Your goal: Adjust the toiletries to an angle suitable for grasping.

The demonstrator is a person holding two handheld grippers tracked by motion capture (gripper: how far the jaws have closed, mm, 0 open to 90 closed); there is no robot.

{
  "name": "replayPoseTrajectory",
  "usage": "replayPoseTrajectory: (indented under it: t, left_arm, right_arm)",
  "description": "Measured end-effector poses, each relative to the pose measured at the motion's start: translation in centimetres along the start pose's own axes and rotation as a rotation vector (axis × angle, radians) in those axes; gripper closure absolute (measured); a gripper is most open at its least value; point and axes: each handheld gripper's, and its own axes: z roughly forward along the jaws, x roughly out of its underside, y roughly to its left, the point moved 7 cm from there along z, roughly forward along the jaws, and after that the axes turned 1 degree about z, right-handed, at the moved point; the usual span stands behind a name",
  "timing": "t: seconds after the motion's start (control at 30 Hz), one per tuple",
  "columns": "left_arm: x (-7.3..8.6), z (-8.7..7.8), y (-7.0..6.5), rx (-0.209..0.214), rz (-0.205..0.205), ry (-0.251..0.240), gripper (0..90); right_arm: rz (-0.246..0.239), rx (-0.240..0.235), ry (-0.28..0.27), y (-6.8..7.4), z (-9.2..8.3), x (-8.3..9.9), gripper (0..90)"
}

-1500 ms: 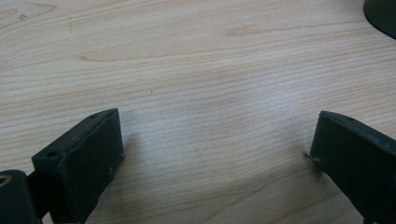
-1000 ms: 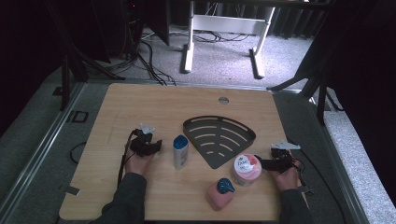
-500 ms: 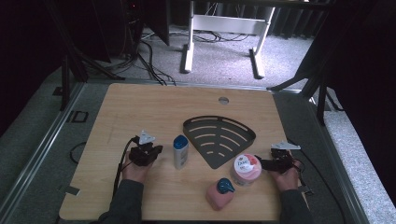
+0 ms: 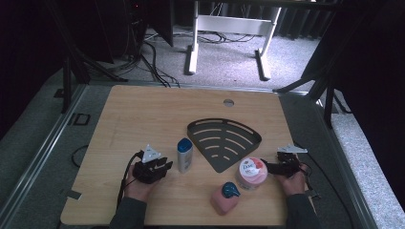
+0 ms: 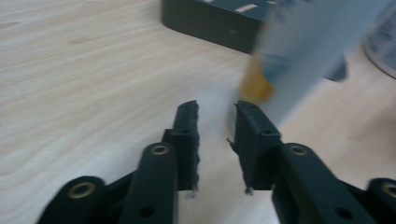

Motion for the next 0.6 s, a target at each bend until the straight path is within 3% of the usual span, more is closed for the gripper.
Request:
replayPoseTrajectory:
  t: [0.23,0.27,0.3,0.33,0.43,0.5,0.6]
  left_arm:
    - [-0.2,0.4,-1.6,0.059,0.057,-0.013,49.8]
    - [-0.2,0.4,-1.6,0.059,0.057,-0.013,47.7]
    - [-0.3,0.4,-2.1,0.05,0.091,-0.02,47.7]
    - [-0.4,0.5,-2.3,0.05,0.097,-0.024,44.5]
    - [-0.5,1.0,-2.6,0.05,0.11,-0.022,43.3]
    - [-0.6,1.4,-2.7,0.025,0.128,-0.019,41.9]
    - [-0.9,1.8,-2.6,0.034,0.126,-0.031,39.8]
  right_arm:
    - [0.0,0.0,-0.001,0.0,0.0,0.0,14.5]
    - [0.0,0.0,-0.001,0.0,0.0,0.0,14.5]
    - [0.0,0.0,-0.001,0.0,0.0,0.0,14.5]
    - [0.0,0.0,-0.001,0.0,0.0,0.0,14.5]
    - [-0.003,-0.003,0.0,0.0,0.0,0.0,14.4]
    - [-0.004,-0.004,0.0,0.0,0.0,0.0,14.4]
    - [-0.004,-0.004,0.0,0.0,0.0,0.0,14.4]
